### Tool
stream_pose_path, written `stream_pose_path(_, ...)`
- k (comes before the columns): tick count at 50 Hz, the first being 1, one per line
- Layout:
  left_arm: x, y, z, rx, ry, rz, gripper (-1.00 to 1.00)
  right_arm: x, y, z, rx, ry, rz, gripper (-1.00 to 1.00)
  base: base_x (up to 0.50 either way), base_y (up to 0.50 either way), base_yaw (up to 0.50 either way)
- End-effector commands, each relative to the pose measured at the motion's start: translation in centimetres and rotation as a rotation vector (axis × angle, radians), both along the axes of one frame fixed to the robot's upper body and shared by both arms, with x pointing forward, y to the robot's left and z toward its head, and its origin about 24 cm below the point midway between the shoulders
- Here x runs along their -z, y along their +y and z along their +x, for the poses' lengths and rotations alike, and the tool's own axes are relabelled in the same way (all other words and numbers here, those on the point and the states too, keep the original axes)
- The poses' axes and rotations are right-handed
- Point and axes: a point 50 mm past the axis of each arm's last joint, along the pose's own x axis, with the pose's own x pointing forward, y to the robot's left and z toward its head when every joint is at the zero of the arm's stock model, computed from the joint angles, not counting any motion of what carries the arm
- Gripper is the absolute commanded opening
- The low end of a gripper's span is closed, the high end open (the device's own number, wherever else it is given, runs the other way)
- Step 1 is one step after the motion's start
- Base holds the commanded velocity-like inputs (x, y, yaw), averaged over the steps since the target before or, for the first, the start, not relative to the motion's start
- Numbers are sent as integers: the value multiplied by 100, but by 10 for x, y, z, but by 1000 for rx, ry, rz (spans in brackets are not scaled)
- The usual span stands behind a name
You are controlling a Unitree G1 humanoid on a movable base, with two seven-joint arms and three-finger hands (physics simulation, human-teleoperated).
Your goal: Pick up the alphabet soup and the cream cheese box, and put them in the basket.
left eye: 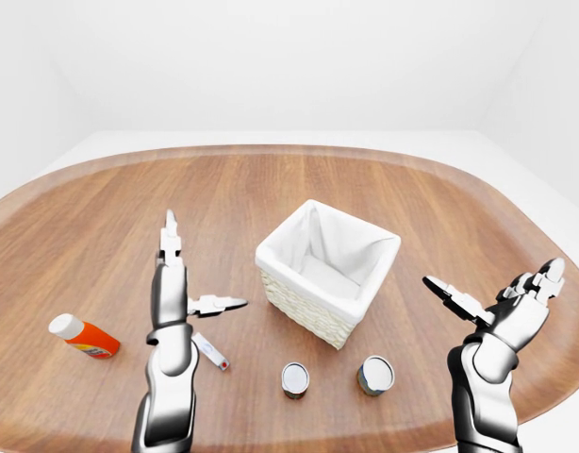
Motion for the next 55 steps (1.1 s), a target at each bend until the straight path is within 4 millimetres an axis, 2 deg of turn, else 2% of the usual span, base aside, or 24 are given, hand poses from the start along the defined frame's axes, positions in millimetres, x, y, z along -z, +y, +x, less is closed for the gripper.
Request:
stream_pose_path(1, -15, 7, -4, -96, -51, 233, 100, 0, -1, 0, 1, -2, 2, 100, 0, 0, 0)
stream_pose_path(9, -31, 4, -6, -131, -93, 419, 100, 1, 0, 0, 0, 1, 5, 100, 0, 0, 0)
stream_pose_path(14, -34, 3, -6, -145, -95, 475, 100, 1, 0, 1, -2, 3, 6, 100, 0, 0, 0)
stream_pose_path(15, -35, 2, -5, -163, -104, 554, 100, 1, 0, 2, -3, 3, 5, 100, 0, 0, 0)
stream_pose_path(19, -36, -2, -6, -193, -103, 698, 100, 1, 0, 1, -3, 5, 5, 100, 0, 0, 0)
stream_pose_path(31, -46, -4, -10, -279, -109, 966, 100, 1, -1, 1, -1, 6, 5, 100, 0, 0, 0)
stream_pose_path(34, -43, -5, -10, -274, -89, 972, 100, 1, -1, 1, -1, 8, 5, 100, 0, 0, 0)
stream_pose_path(42, -33, -10, -9, -298, -95, 1129, 100, 1, -1, 1, -1, 13, 5, 100, 0, 0, 0)
stream_pose_path(55, -26, -11, -10, -290, -106, 1148, 100, 2, 0, 1, -2, 19, -5, 100, 0, 0, 0)
